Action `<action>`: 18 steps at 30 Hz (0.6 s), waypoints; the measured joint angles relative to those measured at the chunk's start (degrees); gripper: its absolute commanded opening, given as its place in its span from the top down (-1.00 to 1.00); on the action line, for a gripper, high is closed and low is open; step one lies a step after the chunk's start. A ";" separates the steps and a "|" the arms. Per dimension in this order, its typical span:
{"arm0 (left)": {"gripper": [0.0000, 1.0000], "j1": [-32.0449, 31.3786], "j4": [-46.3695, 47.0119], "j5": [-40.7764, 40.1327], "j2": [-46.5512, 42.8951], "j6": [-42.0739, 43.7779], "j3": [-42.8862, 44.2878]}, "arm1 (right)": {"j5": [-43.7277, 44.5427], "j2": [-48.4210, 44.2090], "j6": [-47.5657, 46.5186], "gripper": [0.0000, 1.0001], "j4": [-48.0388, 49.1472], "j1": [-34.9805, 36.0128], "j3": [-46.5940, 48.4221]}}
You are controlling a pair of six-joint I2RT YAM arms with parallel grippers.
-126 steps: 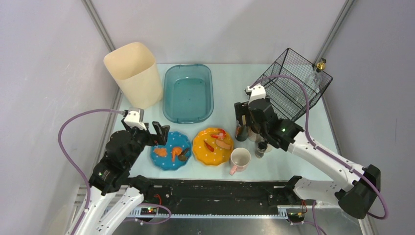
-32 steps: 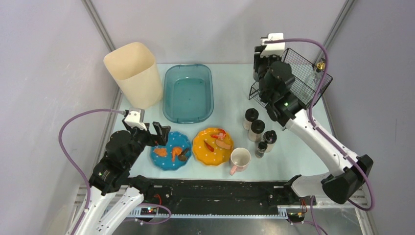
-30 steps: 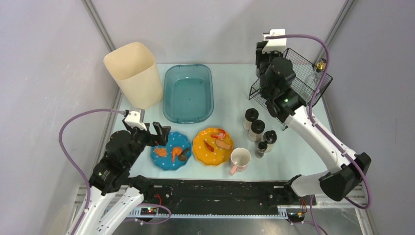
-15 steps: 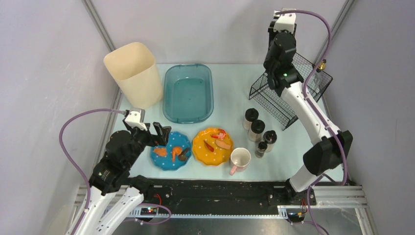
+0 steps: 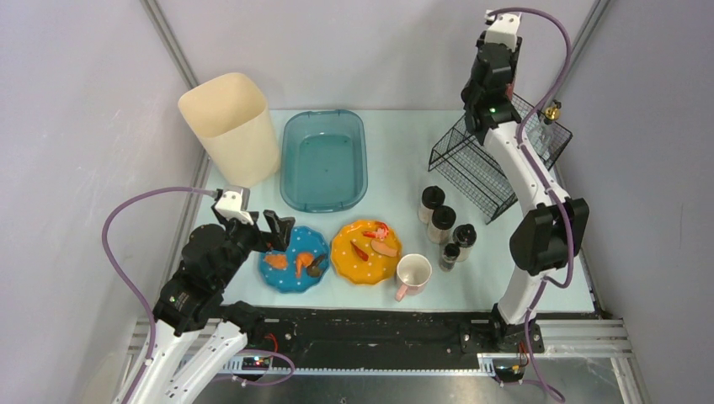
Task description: Clear the kitchen counter
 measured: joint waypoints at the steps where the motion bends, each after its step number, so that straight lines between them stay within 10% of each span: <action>1: -0.97 0.00 0.02 0.20 0.00 0.02 0.00 | 0.00 0.59 0.22 1.00 0.26 -0.42 0.42; 18: -0.97 0.00 0.00 0.81 0.00 0.02 0.00 | 1.53 8.15 6.56 1.00 -6.84 -3.56 5.49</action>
